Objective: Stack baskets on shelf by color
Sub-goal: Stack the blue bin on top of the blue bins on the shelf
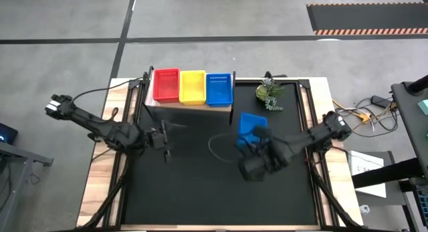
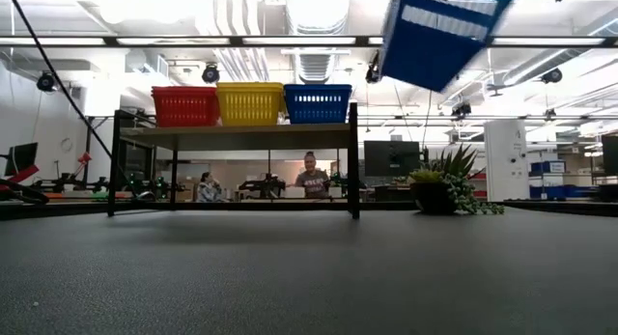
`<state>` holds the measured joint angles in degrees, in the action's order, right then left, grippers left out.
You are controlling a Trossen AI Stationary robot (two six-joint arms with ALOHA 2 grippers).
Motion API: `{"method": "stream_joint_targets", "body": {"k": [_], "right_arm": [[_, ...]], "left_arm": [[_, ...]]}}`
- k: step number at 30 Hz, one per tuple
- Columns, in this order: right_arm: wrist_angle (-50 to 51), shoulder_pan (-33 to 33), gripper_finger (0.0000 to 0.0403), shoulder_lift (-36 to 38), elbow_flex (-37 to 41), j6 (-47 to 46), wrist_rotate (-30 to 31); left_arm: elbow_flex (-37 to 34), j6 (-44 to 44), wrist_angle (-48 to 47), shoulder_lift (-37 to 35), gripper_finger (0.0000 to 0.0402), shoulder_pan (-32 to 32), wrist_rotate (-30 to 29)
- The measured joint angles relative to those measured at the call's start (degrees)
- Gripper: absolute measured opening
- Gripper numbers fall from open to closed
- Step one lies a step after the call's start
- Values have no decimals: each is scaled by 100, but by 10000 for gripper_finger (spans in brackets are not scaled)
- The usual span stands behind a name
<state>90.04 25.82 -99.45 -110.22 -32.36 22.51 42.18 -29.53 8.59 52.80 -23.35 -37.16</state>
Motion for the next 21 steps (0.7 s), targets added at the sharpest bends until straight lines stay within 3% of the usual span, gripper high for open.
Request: {"method": "stream_joint_targets", "body": {"k": [11, 21], "right_arm": [[-135, -1255, 9, 4, -1292, 2112, 311], [-1208, -2664, 9, -9, -1424, 3927, -56]], "left_arm": [[-541, -111, 330, -815, 121, 0, -48], [-611, -86, 335, -1094, 121, 0, -48]]}}
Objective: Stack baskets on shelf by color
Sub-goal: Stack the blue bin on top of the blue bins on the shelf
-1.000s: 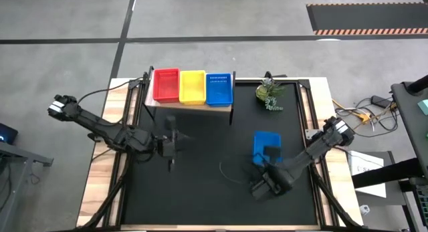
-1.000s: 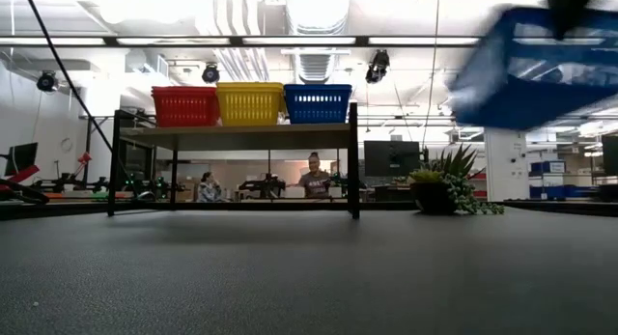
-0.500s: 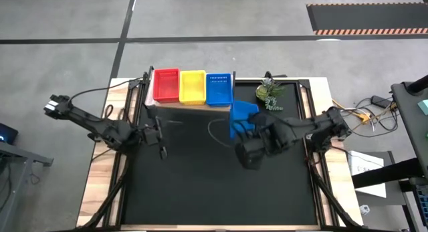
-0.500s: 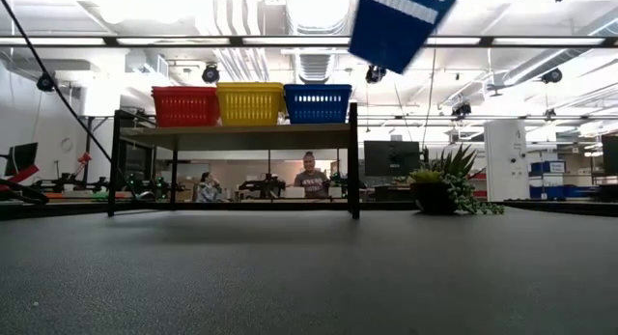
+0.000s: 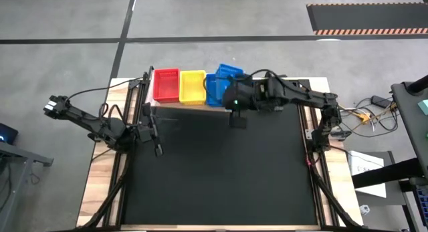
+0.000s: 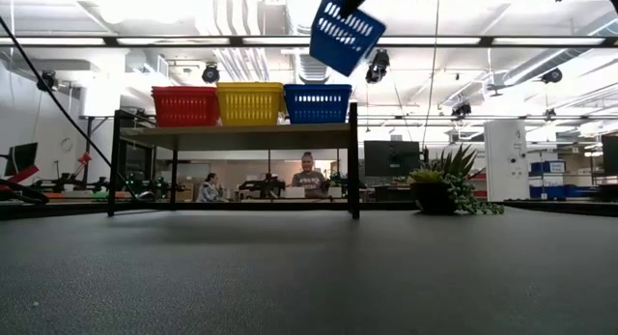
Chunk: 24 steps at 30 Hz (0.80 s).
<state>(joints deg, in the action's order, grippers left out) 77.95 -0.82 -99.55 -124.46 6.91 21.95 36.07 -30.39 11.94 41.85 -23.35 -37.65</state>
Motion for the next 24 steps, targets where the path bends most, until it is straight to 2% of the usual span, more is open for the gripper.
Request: {"method": "stream_joint_targets", "body": {"k": [6, 11, 24], "right_arm": [[-461, -516, 9, -2, 13, 699, -217], [-926, -758, 9, -4, 216, 888, -547], [-1488, -861, 9, -17, 976, 999, -574]], "left_arm": [[0, -44, 2, 1, 121, 0, 2], [0, -46, -28, -12, 121, 0, 1], [0, -48, -81, -75, 121, 0, 2]]}}
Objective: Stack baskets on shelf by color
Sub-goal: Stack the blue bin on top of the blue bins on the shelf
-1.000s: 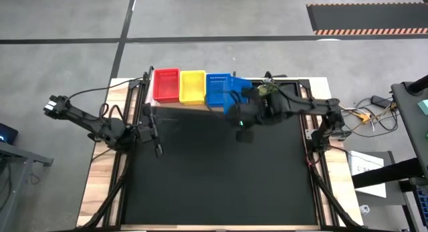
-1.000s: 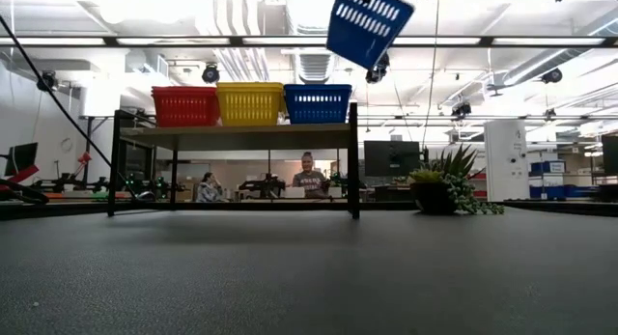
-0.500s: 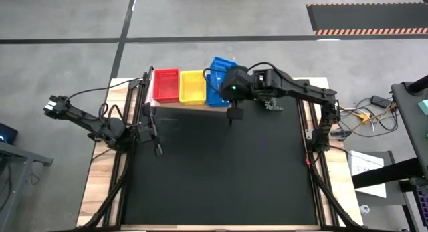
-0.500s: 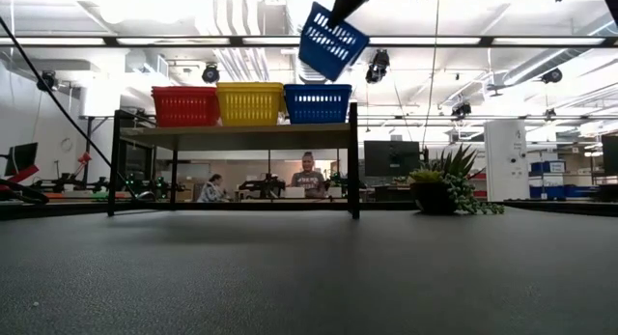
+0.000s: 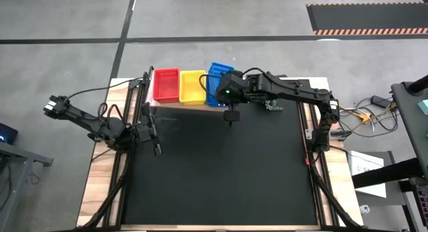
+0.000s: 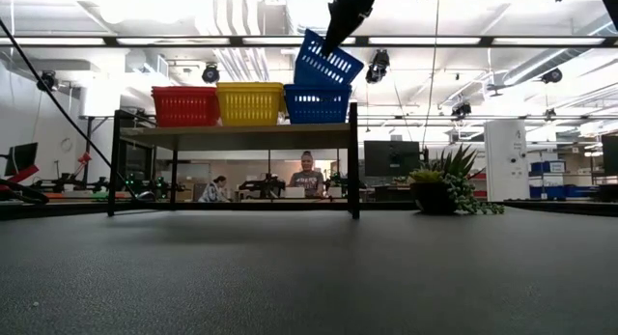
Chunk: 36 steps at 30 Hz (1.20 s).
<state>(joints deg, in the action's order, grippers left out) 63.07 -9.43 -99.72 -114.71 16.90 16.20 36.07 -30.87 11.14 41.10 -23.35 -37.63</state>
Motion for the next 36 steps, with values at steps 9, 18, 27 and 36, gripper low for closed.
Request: {"method": "stream_joint_targets", "body": {"k": [9, 18, 27, 36], "right_arm": [[-254, -11, 16, 0, 227, -38, 31], [-292, -37, 78, 2, 246, -174, 32], [-498, -35, 109, 2, 185, 21, 29], [-825, -35, 74, 7, -38, 186, 31]], "left_arm": [[2, -2, -16, -5, 121, 0, 2], [7, 0, -120, -76, 121, -2, 4], [7, 0, -151, -79, 121, -2, 6], [4, 0, -198, -116, 121, -4, 7]]}}
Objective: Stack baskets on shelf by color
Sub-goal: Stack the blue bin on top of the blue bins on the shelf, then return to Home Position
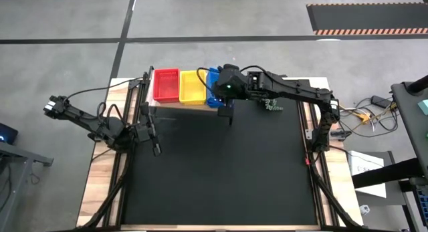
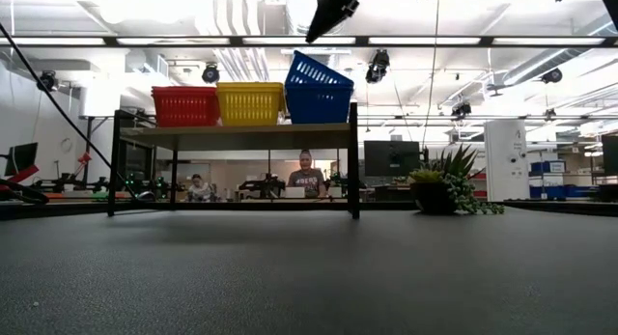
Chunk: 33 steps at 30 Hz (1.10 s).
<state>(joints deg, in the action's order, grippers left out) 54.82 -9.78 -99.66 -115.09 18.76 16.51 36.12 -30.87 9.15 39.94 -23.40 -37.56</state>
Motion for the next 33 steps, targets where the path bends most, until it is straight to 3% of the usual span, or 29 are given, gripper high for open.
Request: {"method": "stream_joint_targets", "body": {"k": [7, 16, 25, 33], "right_arm": [[-1047, -41, 14, -35, 268, 294, -394], [-1571, -293, 9, -341, 743, 434, -492], [-1589, -258, 9, -218, 467, 482, -566], [-1616, -169, 8, 274, 979, -70, -2171]], "left_arm": [[-4, 9, -71, -62, 121, -2, 2], [-7, 20, -76, -66, 121, -2, 11], [-9, 30, -122, -67, 121, 0, 10], [-22, 161, -967, -340, 121, 2, 9]]}}
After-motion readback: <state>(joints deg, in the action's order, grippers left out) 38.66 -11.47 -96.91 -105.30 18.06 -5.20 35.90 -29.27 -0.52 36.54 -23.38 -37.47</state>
